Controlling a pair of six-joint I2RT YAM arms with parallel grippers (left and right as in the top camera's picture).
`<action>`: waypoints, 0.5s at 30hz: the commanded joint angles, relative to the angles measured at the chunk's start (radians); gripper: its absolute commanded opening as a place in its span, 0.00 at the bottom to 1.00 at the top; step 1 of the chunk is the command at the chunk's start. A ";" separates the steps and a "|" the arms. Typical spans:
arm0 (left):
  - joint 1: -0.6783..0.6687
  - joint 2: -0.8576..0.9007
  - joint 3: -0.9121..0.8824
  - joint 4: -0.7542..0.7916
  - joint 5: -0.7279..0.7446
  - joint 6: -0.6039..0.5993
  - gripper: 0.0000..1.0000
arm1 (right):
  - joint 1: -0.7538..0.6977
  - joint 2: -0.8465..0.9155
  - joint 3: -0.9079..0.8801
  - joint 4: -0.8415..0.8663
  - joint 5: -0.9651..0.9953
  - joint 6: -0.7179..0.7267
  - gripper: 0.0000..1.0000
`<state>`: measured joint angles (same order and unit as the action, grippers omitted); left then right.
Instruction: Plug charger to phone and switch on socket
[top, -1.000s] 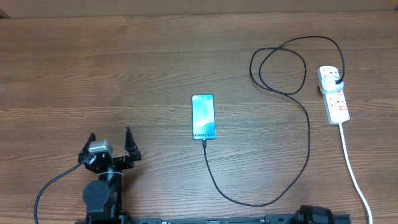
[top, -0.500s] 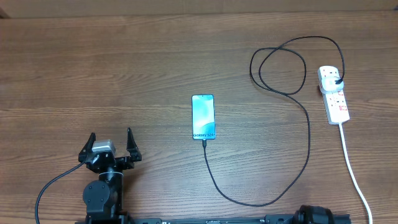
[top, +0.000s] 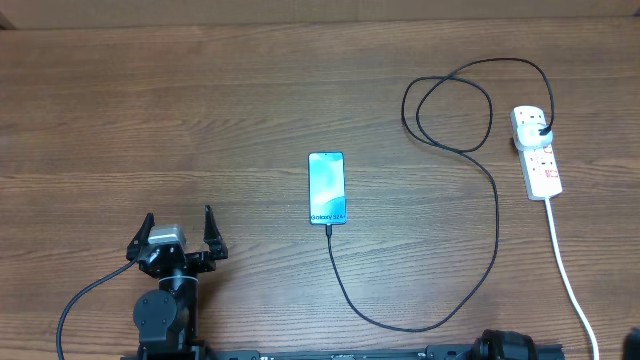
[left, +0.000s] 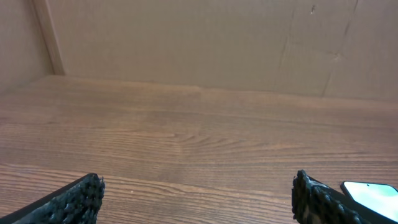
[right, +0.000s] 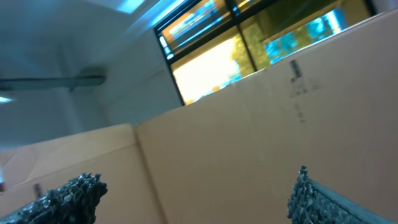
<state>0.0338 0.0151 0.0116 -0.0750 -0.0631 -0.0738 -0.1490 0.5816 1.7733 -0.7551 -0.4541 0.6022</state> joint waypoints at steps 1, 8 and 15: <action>0.005 -0.011 -0.007 0.003 0.008 0.018 1.00 | 0.004 -0.009 -0.013 -0.037 0.088 0.000 1.00; 0.005 -0.011 -0.007 0.003 0.008 0.018 1.00 | 0.004 -0.009 -0.023 -0.449 0.129 -0.004 1.00; 0.005 -0.011 -0.007 0.003 0.008 0.018 0.99 | 0.004 -0.009 -0.034 -0.785 0.209 0.000 1.00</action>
<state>0.0338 0.0151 0.0105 -0.0750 -0.0631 -0.0738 -0.1490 0.5793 1.7443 -1.5291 -0.3256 0.6029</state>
